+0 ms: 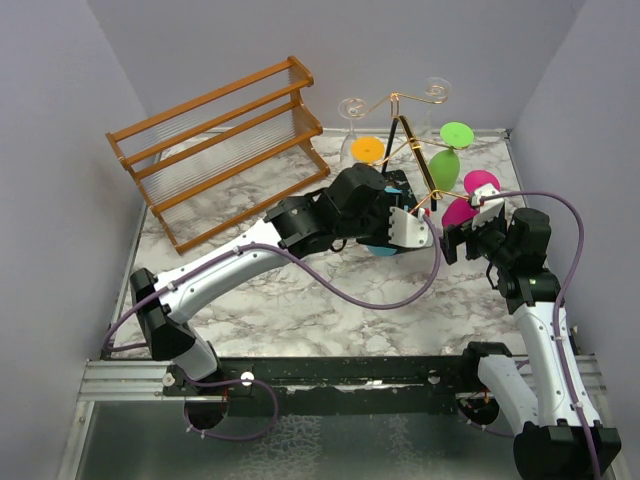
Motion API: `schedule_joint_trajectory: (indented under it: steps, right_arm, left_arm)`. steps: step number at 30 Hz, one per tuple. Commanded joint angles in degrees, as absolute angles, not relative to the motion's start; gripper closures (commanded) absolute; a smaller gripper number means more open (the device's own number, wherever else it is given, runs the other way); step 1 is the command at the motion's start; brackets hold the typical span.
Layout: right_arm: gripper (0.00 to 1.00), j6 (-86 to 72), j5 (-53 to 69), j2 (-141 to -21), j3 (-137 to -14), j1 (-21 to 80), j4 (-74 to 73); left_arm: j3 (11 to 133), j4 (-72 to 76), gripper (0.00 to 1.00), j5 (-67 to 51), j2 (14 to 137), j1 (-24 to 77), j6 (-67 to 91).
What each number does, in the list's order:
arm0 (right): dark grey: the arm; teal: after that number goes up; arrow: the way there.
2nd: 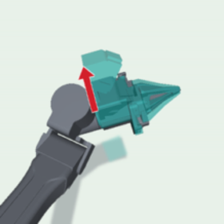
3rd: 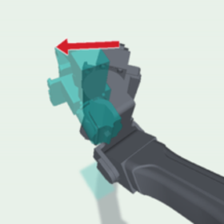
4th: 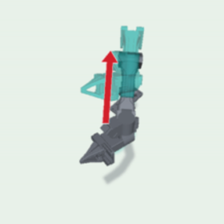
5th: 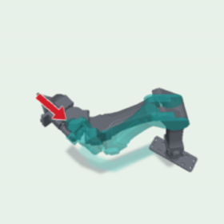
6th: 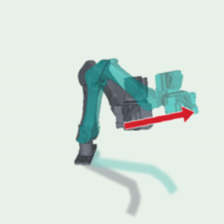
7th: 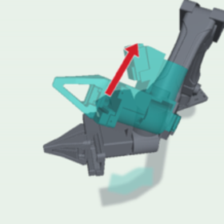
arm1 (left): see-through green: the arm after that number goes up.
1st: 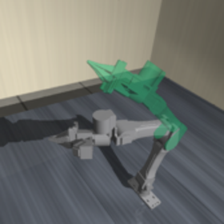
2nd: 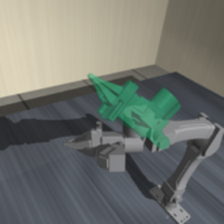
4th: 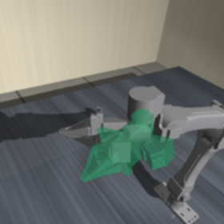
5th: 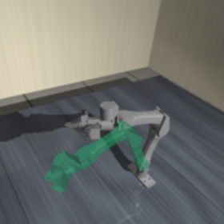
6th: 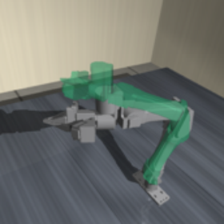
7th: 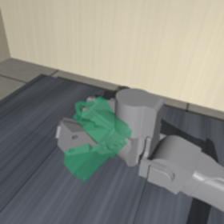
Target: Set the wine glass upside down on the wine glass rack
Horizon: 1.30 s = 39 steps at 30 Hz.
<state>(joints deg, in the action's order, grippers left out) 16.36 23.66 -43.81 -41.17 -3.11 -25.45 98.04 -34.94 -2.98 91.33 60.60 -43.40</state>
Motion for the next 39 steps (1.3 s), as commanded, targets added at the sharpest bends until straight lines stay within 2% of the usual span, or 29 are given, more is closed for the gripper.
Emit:
schedule_joint_trajectory:
  steps: [1, 7, 10, 13, 18, 24, 27, 32, 33, 39]
  right_arm:
    - [0.05, 17.39, 25.53, -42.96, -40.93, -3.43, -24.14]
    - [0.05, 19.34, 26.81, -39.59, -41.14, -3.43, -24.61]
    - [0.05, 20.79, 28.52, -38.13, -41.23, -3.43, -25.47]
    - [0.06, 25.12, 30.51, -38.17, -43.36, -3.43, -31.35]
    - [0.06, 30.94, 30.28, -37.45, -49.40, -3.43, -39.84]
    - [0.06, 30.83, 30.91, -43.97, -61.96, -3.44, -44.80]
    - [0.05, 28.13, 33.63, -48.92, -68.96, -3.43, -47.29]
    - [0.04, 21.29, 33.30, -54.98, -76.79, -3.43, -43.71]
    - [0.00, 20.14, 31.95, -55.42, -77.21, -3.43, -41.65]
    - [0.01, 10.62, 20.87, -53.05, -71.33, -3.43, -21.09]
  left_arm:
    - [100.57, -40.02, 0.49, -12.96, 87.75, 58.84, -42.37]
    - [100.59, -49.87, 0.39, -25.63, 83.85, 55.32, -45.20]
    - [98.71, -52.26, 0.25, -29.22, 80.83, 51.84, -45.58]
    - [95.37, -52.20, 0.12, -28.96, 76.78, 48.05, -45.36]
    - [89.84, -45.73, 0.01, -20.19, 69.98, 42.37, -36.48]
    - [81.61, -27.25, 0.01, 6.15, 65.47, 34.56, -24.60]
    - [77.95, -21.38, 0.01, 14.69, 63.79, 30.80, -20.17]
    - [72.42, -17.59, 0.01, 14.63, 58.51, 25.33, -12.54]
    - [71.78, -17.58, 0.01, 13.35, 57.59, 24.06, -11.41]
    - [66.96, -16.00, 0.01, 5.90, 52.17, 18.02, -8.39]
